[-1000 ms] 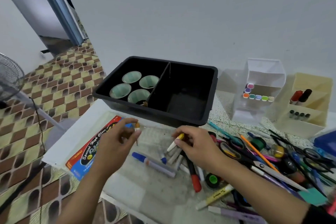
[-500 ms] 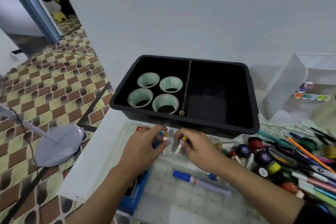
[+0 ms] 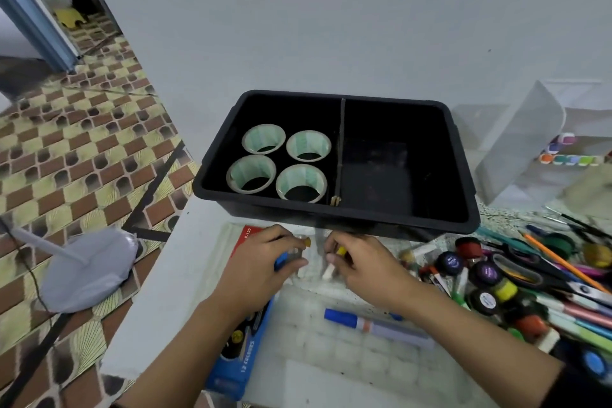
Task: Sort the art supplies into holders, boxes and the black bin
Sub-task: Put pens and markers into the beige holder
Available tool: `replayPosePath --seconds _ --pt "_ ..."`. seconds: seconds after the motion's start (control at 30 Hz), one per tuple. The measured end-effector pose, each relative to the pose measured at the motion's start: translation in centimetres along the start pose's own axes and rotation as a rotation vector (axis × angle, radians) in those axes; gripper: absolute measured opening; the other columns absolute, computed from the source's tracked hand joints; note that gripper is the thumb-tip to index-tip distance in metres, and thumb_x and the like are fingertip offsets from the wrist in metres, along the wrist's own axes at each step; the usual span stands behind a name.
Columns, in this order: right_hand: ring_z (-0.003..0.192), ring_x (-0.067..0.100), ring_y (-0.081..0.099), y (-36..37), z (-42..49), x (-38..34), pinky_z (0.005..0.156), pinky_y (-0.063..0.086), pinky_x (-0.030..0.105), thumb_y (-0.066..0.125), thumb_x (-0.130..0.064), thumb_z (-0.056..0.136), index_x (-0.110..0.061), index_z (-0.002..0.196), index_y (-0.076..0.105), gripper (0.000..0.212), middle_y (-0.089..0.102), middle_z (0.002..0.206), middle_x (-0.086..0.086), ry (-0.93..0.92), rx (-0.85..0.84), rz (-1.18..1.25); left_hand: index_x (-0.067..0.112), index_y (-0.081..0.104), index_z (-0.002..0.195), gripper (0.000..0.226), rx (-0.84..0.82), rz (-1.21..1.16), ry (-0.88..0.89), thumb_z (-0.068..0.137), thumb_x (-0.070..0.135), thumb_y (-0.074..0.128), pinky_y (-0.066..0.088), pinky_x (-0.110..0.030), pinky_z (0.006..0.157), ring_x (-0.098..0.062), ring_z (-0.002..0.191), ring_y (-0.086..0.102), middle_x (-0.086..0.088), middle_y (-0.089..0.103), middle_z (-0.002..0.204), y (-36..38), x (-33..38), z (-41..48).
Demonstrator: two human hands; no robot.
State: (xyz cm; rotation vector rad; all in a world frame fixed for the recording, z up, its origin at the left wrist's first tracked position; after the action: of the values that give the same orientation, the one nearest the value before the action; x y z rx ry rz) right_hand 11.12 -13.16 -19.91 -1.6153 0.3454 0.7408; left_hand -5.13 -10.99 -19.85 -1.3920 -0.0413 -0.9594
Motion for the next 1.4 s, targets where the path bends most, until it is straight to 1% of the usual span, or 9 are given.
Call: replayPosePath --seconds 0.13,0.27,0.4,0.57,0.73,0.87,1.0,1.2,1.4 --pt "0.074 0.009 0.060 -0.4 0.1 -0.5 0.071 0.053 0.035 0.064 -0.025 0.096 -0.027 0.098 0.058 0.007 0.062 0.086 -0.014 -0.015 -0.016 -0.023 0.028 0.069 0.120 0.030 -0.038 0.002 0.043 0.094 0.042 0.067 0.053 -0.030 0.086 -0.006 0.100 0.060 0.014 0.059 0.114 -0.2 0.1 0.0" --pt "0.063 0.004 0.056 -0.9 0.3 -1.0 0.058 0.044 0.018 0.075 -0.026 0.089 -0.027 0.094 0.056 0.020 0.056 0.077 -0.016 -0.019 0.011 0.045 0.031 0.067 0.128 0.037 -0.092 0.052 0.063 0.095 0.047 0.059 0.053 -0.028 0.090 -0.004 0.106 0.058 0.013 0.057 0.125 -0.1 0.7 0.7" --pt "0.068 -0.006 0.058 -1.0 0.3 -1.2 0.061 0.044 0.013 0.074 -0.015 0.090 -0.019 0.097 0.063 0.013 0.059 0.075 -0.019 0.027 0.040 0.227 0.022 0.069 0.127 0.040 -0.128 0.064 0.065 0.094 0.044 0.064 0.052 -0.031 0.094 -0.006 0.109 0.059 0.012 0.060 0.123 0.2 0.8 1.1" --pt "0.072 0.008 0.061 -0.3 1.3 -0.1 0.073 0.056 0.027 0.078 -0.015 0.086 -0.025 0.094 0.065 0.019 0.064 0.082 -0.007 0.118 0.057 0.373 0.020 0.071 0.124 0.040 -0.132 0.062 0.059 0.088 0.038 0.075 0.054 -0.032 0.091 -0.007 0.103 0.060 0.010 0.063 0.116 -0.1 0.1 1.3" --pt "0.072 0.009 0.064 0.4 1.6 0.2 0.070 0.056 0.023 0.087 -0.018 0.076 -0.019 0.100 0.066 0.032 0.068 0.086 -0.002 0.099 0.114 0.342 0.026 0.072 0.123 0.037 -0.122 0.145 0.093 0.088 0.037 0.076 0.053 -0.033 0.086 -0.011 0.100 0.057 0.010 0.062 0.110 -0.5 0.5 1.1" --pt "0.067 0.010 0.065 0.0 1.2 -0.1 0.063 0.054 0.022 0.092 -0.022 0.069 -0.016 0.089 0.066 0.033 0.068 0.075 -0.003 0.025 0.213 0.282 0.027 0.072 0.125 0.040 -0.126 0.144 0.084 0.088 0.043 0.073 0.053 -0.036 0.087 -0.012 0.102 0.058 0.012 0.065 0.112 -0.8 0.4 1.0" --pt "0.069 0.010 0.062 -0.2 0.9 -0.6 0.066 0.052 0.026 0.090 -0.028 0.070 -0.010 0.077 0.073 0.025 0.065 0.082 -0.003 -0.095 0.315 0.181 0.024 0.069 0.128 0.047 -0.138 0.134 0.101 0.087 0.047 0.073 0.054 -0.035 0.088 -0.010 0.101 0.060 0.011 0.064 0.112 -0.8 0.6 1.0" --pt "0.090 0.003 0.066 0.7 0.8 -1.3 0.084 0.055 0.025 0.082 -0.027 0.083 -0.009 0.083 0.080 0.019 0.071 0.105 -0.003 -0.214 0.203 0.068 0.029 0.069 0.128 0.045 -0.166 0.172 0.095 0.087 0.046 0.074 0.053 -0.037 0.090 -0.013 0.103 0.058 0.010 0.062 0.114 -0.7 0.5 1.2" --pt "0.085 0.014 0.066 0.7 1.1 -2.0 0.080 0.055 0.029 0.082 -0.022 0.082 -0.009 0.084 0.081 0.014 0.071 0.097 0.002 -0.205 0.231 0.049 0.027 0.071 0.126 0.044 -0.209 0.189 0.090 0.087 0.047 0.074 0.050 -0.036 0.093 -0.016 0.106 0.057 0.011 0.062 0.117 -0.8 0.6 1.5"
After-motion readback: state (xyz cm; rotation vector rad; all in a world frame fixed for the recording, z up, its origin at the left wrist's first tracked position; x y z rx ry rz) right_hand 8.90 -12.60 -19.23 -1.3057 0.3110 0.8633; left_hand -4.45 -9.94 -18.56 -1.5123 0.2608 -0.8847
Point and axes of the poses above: each hand's wrist, its own z-axis towards the middle knuckle, its own y-axis out of the palm, x = y × z, the point moved 8 cm from there along z, towards the middle knuckle
